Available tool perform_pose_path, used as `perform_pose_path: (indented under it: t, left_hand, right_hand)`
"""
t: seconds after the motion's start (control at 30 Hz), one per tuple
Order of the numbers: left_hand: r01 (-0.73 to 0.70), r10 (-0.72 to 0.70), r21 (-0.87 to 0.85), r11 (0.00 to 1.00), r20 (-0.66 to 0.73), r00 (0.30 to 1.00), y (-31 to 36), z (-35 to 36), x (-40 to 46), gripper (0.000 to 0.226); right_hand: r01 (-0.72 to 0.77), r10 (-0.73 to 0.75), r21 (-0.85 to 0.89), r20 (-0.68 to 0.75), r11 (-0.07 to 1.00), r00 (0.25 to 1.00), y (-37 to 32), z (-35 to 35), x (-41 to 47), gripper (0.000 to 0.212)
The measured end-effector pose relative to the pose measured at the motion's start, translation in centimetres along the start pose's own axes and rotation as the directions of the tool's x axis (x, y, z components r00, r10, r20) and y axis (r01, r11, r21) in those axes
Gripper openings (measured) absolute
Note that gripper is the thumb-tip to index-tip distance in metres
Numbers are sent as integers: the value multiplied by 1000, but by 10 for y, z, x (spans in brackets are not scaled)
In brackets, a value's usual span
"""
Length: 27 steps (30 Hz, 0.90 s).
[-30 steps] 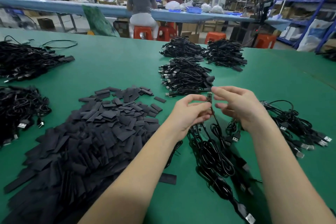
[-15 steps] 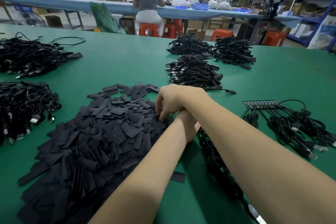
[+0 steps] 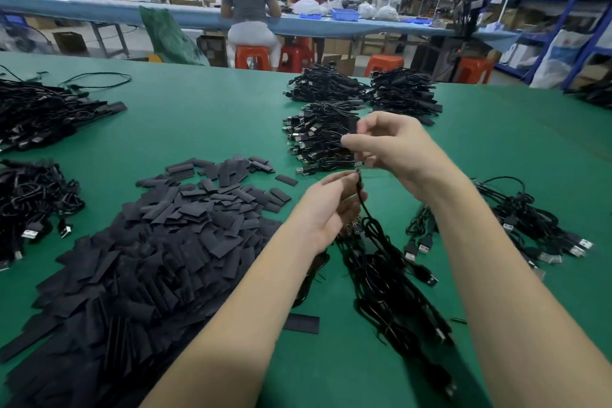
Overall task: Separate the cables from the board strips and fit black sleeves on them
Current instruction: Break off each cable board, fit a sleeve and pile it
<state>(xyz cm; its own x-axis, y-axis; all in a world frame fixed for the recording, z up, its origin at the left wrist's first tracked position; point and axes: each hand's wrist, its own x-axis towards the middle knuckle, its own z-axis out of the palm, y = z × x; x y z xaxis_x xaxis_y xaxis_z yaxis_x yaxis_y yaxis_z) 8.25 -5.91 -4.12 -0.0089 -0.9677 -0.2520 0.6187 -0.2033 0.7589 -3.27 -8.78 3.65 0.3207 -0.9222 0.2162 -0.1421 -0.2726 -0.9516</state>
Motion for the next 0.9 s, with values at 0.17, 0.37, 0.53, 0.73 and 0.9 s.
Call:
perform_pose_path:
  t: [0.17,0.37,0.53,0.73,0.9]
  left_hand:
    - [-46,10,193,980,186,983,16,-5,-6,8]
    - [-99,-17,406,909,273,962,24,-5,-13,16]
    - [-104,-24,415,904,291,956,24,-5,-13,14]
    - [-97,-25,389,916,296,955,24,-5,-15,15]
    - [-104,-16,396,913,288,957,24,-6,-14,10]
  right_hand:
    - [-158,191,433,-32,887,981,28,-30,-35,32]
    - [-166,241,658,-24,734,970,58,-31,-47,20]
    - [-116,207,690,-49,714,977,60,-25,-48,26]
    - [-85,216,752,-78,654,973,61,-23,-49,17]
    - [-58,208,774,-97,631,973,59,-23,-49,15]
